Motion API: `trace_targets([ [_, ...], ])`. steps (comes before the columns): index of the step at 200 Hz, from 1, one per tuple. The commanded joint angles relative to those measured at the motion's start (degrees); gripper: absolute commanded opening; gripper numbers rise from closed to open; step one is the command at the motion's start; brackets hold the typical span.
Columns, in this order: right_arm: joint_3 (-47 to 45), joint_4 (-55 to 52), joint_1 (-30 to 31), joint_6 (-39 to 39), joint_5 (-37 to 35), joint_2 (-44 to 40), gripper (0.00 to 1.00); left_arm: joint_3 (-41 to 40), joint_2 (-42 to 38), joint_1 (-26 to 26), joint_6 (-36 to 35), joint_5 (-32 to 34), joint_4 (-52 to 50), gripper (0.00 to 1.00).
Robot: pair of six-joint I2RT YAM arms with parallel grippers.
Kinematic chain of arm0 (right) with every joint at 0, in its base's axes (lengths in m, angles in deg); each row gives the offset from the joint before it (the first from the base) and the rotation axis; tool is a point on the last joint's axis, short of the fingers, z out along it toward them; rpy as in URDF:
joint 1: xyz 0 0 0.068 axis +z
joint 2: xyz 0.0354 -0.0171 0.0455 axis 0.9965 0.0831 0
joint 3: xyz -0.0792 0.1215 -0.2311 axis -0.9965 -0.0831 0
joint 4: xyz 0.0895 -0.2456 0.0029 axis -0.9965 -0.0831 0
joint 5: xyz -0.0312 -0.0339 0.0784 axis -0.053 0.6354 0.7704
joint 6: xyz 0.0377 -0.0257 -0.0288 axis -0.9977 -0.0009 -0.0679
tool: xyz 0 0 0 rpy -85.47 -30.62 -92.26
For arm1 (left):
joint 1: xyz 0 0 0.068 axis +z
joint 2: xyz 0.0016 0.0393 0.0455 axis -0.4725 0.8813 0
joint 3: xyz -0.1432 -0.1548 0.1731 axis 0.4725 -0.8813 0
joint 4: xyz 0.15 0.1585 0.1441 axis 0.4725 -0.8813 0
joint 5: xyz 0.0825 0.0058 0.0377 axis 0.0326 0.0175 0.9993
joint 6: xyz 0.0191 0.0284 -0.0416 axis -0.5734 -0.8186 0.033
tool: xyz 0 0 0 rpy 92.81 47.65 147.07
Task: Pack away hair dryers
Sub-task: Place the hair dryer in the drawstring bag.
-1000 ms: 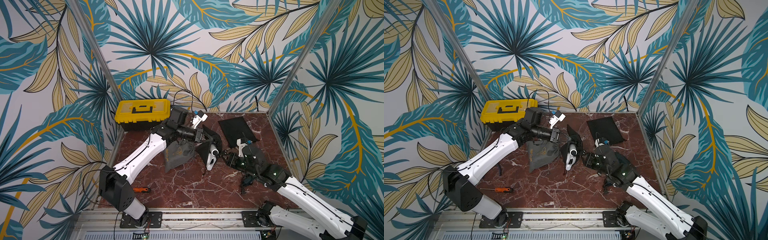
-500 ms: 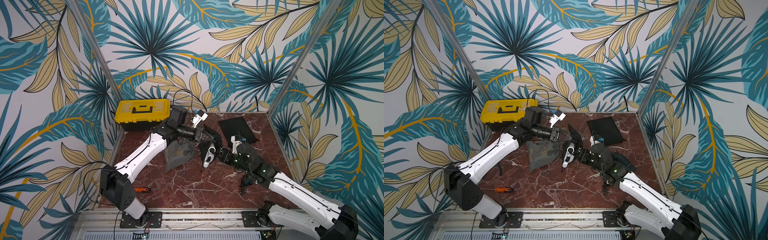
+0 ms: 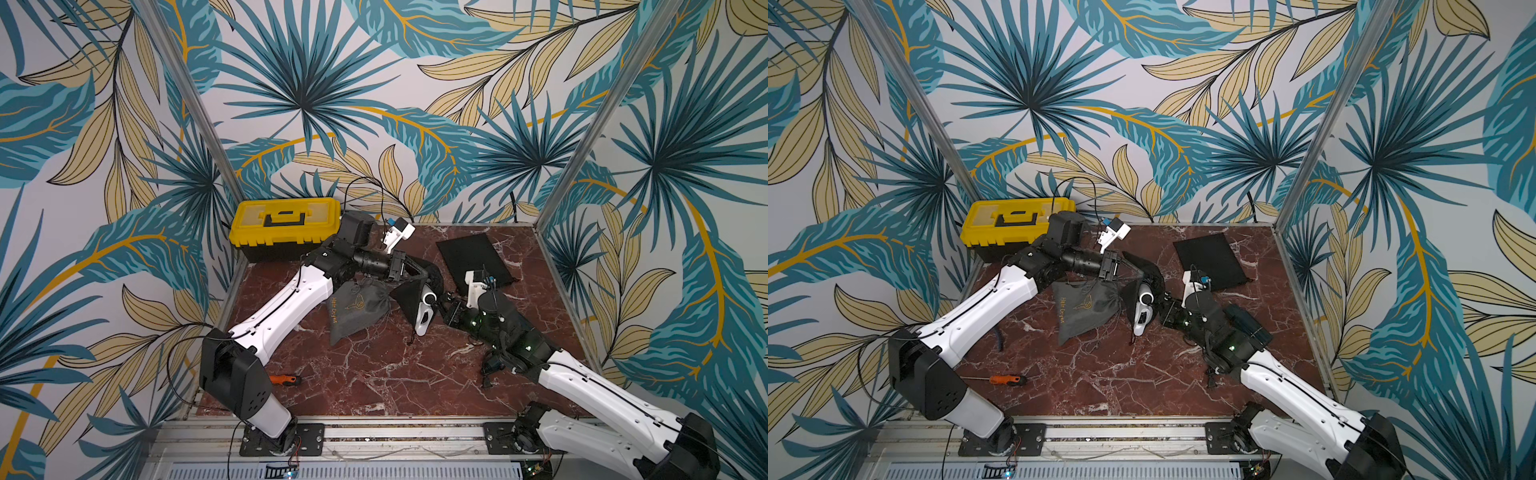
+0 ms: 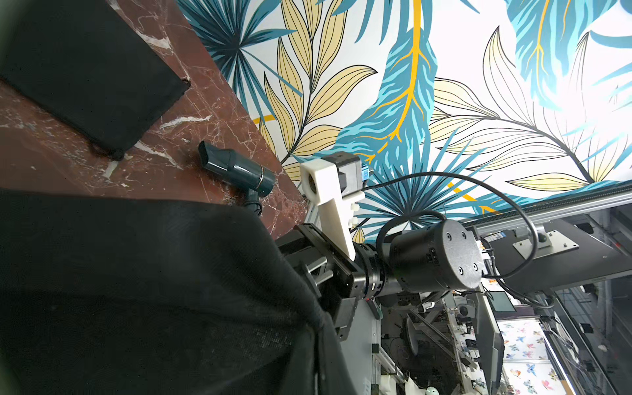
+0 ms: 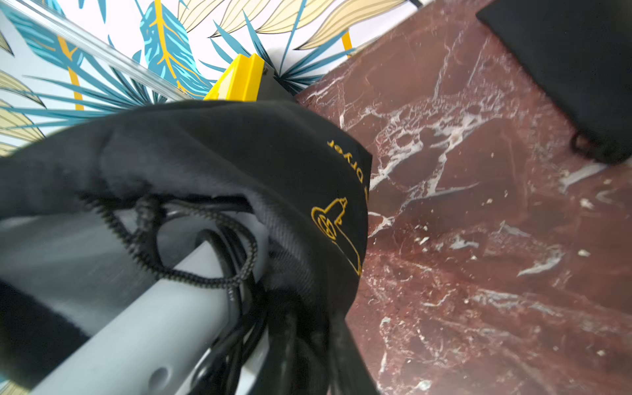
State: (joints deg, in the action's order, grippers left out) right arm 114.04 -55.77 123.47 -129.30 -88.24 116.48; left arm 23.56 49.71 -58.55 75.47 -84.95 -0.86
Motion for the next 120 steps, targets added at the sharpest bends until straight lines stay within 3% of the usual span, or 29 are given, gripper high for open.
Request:
trace_targets([
  [1, 0.28, -0.54, -0.07, 1.69, -0.86, -1.21, 0.03, 2.82, -1.19, 0.33, 0.67, -2.69, 4.4, 0.0],
  [28, -0.4, 0.12, -0.03, 1.58, -0.15, -1.17, 0.08, 2.9, -1.26, 0.61, 1.46, -3.26, 5.13, 0.0],
  [36, -0.93, 1.05, -0.01, 1.19, 0.36, -1.02, 0.14, 2.82, -1.37, 0.65, 1.49, -3.42, 5.24, 0.0],
  [47, -2.06, 2.75, -0.02, 0.32, 1.08, -0.91, 0.31, 2.77, -1.54, 0.93, 1.69, -3.63, 5.48, 0.0],
  [56, -3.2, 4.83, -0.06, -0.01, 1.97, -0.83, 0.36, 2.65, -1.7, 1.28, 2.26, -4.02, 6.1, 0.0],
  [96, -4.79, 11.7, -0.06, -0.6, 4.08, 1.04, 0.39, 2.38, -1.71, 1.99, 4.42, -4.97, 7.93, 0.0],
  [120, -5.14, 14.35, -0.01, -0.56, 3.68, 1.95, 0.34, 1.6, -1.72, 2.14, 5.42, -5.38, 10.12, 0.0],
])
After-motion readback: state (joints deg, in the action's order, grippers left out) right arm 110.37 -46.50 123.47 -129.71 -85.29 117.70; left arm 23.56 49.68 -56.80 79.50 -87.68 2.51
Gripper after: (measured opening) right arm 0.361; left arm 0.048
